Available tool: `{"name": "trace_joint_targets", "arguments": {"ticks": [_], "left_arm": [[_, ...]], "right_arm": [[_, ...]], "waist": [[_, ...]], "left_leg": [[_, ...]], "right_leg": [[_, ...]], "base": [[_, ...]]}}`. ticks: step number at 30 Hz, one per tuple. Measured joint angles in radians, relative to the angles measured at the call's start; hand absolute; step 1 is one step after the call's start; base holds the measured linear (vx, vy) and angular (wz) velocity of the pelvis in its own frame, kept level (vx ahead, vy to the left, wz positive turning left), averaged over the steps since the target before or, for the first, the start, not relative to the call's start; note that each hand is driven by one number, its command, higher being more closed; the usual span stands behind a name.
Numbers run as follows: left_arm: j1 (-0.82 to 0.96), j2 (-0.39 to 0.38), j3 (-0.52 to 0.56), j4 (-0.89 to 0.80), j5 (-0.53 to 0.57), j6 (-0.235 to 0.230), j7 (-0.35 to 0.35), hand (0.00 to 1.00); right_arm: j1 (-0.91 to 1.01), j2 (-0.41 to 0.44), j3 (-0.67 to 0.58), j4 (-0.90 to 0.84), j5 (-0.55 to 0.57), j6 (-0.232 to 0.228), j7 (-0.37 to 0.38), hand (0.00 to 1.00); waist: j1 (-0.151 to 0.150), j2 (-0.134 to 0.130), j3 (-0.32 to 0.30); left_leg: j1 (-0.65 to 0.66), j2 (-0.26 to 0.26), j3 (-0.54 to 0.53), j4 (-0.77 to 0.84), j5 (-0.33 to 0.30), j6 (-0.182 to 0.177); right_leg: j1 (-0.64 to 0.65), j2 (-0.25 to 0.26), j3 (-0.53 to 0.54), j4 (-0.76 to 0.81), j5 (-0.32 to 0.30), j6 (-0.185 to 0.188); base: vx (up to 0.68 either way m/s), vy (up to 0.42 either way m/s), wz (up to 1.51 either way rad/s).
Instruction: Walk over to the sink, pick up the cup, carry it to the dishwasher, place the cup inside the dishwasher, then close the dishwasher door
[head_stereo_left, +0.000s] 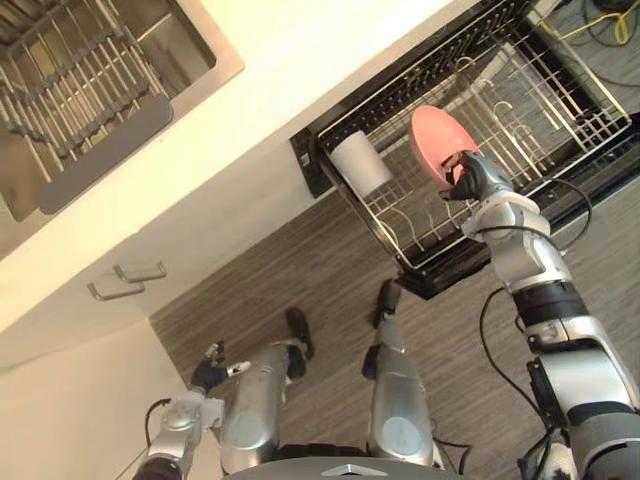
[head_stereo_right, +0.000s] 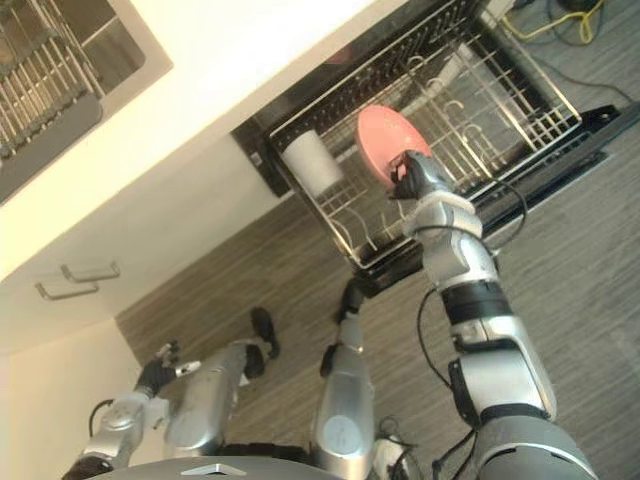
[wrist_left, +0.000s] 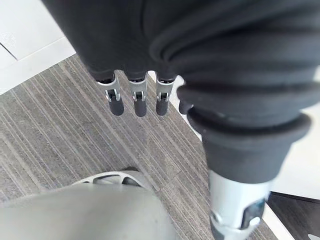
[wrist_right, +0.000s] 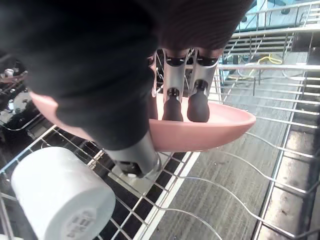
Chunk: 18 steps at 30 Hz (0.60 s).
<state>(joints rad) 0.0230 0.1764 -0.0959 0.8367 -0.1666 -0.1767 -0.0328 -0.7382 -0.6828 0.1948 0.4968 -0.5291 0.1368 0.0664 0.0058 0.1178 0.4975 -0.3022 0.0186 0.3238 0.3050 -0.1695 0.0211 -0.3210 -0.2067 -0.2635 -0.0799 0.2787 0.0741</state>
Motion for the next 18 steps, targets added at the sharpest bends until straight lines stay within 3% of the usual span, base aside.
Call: {"name": "trace_joint_targets", "arguments": {"ticks": [8, 9, 18], "left_arm": [[-0.002, -0.001, -0.044, 0.0, -0.011, 0.0, -0.015, 0.0], [-0.002, -0.001, -0.045, 0.0, -0.026, 0.0, -0.016, 0.0], [-0.002, 0.001, -0.073, -0.003, -0.05, 0.001, -0.017, 0.0]], "right_arm": [[-0.152, -0.07, 0.049, 0.199, 0.034, -0.001, 0.017, 1.0], [-0.162, -0.085, 0.067, 0.219, 0.035, 0.002, 0.017, 0.0], [-0.179, -0.086, 0.074, 0.28, 0.073, 0.041, 0.009, 0.0]], "waist": [[0.018, 0.03, 0.009], [0.022, 0.032, 0.009], [0.022, 0.044, 0.008]], "left_leg": [[-0.035, -0.016, -0.017, -0.012, 0.022, 0.006], [-0.037, -0.017, -0.019, -0.012, 0.024, 0.006], [-0.048, -0.02, -0.02, -0.013, 0.031, 0.007]], "right_leg": [[-0.03, -0.014, -0.017, 0.0, 0.01, -0.001], [-0.03, -0.015, -0.02, 0.0, 0.011, -0.002], [-0.043, -0.017, -0.02, 0.0, 0.017, -0.004]], "base": [[-0.02, 0.032, 0.09], [-0.01, 0.02, 0.07], [0.0, 0.002, -0.01]]}}
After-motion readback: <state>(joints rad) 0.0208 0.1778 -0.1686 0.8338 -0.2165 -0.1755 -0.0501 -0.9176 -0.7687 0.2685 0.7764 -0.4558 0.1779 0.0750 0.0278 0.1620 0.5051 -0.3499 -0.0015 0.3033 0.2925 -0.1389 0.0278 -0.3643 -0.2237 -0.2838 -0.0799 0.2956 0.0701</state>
